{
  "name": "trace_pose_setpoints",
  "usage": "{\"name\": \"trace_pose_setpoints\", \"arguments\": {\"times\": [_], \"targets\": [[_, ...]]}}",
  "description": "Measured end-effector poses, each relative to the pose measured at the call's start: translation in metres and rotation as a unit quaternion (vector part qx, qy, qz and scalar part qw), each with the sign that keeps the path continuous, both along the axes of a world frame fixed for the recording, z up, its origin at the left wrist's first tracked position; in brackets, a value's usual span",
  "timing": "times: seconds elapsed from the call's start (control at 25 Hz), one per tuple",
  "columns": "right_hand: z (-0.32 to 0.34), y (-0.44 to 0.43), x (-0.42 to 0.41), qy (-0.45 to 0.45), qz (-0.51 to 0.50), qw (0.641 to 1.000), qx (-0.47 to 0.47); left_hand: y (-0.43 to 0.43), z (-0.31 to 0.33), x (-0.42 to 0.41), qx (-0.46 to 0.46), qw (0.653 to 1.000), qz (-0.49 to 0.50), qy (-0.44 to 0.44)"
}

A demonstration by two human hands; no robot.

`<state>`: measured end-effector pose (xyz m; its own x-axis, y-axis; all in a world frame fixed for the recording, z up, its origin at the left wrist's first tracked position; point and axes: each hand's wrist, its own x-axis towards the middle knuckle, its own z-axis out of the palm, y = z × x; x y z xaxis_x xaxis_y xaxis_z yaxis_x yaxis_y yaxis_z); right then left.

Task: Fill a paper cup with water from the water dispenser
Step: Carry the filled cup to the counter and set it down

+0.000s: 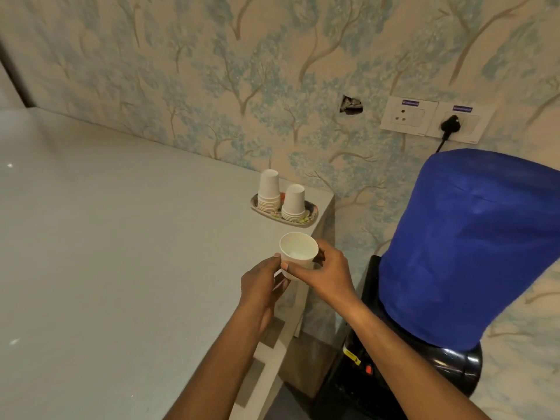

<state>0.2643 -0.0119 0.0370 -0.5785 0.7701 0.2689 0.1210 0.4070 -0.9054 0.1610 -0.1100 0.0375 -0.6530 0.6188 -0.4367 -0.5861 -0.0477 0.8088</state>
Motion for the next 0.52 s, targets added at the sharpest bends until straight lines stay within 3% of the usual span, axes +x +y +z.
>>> {"name": "trace_pose_setpoints", "arguments": {"times": [0.24, 0.52], "targets": [[-0.012, -0.017, -0.05, -0.002, 0.035, 0.999, -0.004, -0.037, -0.002, -0.038, -0.02, 0.981, 0.025, 0.189], [-0.021, -0.043, -0.106, -0.011, 0.087, 0.996, 0.0, -0.074, -0.011, -0.077, -0.029, 0.974, 0.056, 0.218]]}}
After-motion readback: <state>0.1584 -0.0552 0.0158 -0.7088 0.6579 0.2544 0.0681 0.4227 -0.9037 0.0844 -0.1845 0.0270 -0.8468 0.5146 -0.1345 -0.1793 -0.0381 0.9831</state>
